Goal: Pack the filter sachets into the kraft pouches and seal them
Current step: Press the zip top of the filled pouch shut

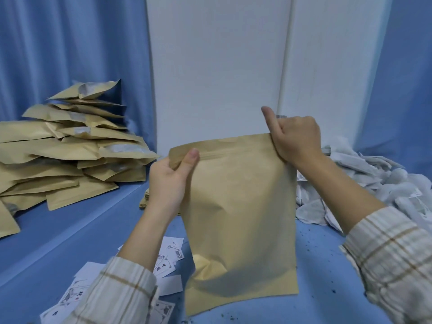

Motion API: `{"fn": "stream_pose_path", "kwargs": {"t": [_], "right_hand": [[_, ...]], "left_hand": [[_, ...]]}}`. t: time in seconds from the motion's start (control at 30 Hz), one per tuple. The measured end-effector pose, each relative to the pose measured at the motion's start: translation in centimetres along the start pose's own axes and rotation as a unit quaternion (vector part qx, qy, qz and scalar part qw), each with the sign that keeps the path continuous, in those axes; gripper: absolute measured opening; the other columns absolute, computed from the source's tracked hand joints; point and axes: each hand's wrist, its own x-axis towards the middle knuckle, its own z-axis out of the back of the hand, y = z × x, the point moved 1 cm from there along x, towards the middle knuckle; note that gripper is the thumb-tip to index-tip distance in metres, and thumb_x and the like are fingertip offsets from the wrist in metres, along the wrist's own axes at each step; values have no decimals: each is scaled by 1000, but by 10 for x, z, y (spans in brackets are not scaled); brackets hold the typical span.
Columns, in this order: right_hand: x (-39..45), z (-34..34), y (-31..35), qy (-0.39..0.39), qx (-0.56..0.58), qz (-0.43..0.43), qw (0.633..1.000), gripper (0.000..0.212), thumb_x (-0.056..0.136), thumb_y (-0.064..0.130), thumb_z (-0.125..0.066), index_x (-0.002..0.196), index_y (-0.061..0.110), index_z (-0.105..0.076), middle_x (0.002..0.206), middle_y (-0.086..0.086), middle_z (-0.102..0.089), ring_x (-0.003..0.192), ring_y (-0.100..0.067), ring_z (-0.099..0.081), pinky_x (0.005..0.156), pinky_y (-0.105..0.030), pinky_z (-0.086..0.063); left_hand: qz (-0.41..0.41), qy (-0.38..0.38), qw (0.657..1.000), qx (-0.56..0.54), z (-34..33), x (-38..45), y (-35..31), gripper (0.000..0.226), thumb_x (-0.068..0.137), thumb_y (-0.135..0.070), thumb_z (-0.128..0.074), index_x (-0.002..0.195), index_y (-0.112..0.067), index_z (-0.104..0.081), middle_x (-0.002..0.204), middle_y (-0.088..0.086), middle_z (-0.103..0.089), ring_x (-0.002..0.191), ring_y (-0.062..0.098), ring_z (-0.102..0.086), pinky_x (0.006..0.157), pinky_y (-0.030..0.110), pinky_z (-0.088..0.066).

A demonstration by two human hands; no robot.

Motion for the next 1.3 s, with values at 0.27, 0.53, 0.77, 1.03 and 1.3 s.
{"fn": "stream_pose_path", "kwargs": {"t": [0.27, 0.53, 0.77, 1.03, 1.3], "right_hand": [[-45, -18, -39, 381, 394, -142, 824, 42, 58, 69, -70, 83, 36, -72, 86, 14, -72, 77, 1, -67, 66, -16, -49], [-78, -61, -27, 318, 530, -224, 754, 40, 55, 36, -82, 85, 11, -73, 90, -9, -74, 80, -23, -70, 73, -31, -58], [-112, -94, 21, 331, 632, -272, 645, 20, 90, 8, -54, 108, 8, -62, 98, -6, -73, 83, -17, -70, 64, -25, -55], [-135, -127, 102, 303, 676, -391, 546, 27, 91, 6, -52, 117, 2, -59, 91, -11, -72, 73, -22, -70, 60, -33, -58], [-65, -156, 388, 373, 759, -370, 385, 39, 97, 23, -47, 133, 8, -44, 133, -13, -53, 115, -32, -55, 98, -45, -44]], "left_hand": [[119, -86, 974, -170, 30, 14, 6, 15, 89, -33, -64, 86, -18, -67, 81, -8, -74, 79, 10, -70, 75, 31, -55], [198, 128, 969, -67, 59, 2, 29, 45, 67, -38, -79, 105, -17, -66, 95, 0, -73, 77, 20, -70, 59, 27, -55], [293, 155, 943, 33, 114, -30, 47, 45, 61, -45, -77, 92, -13, -75, 101, 13, -72, 82, 24, -70, 66, 28, -55], [300, 19, 915, -270, 189, -46, 44, 31, 88, -39, -49, 97, -25, -75, 101, 0, -71, 83, 20, -67, 70, 33, -51], [241, -129, 878, -394, 259, -19, 38, 51, 95, -53, -38, 124, -16, -59, 124, 7, -63, 107, 31, -64, 83, 43, -50]]}}
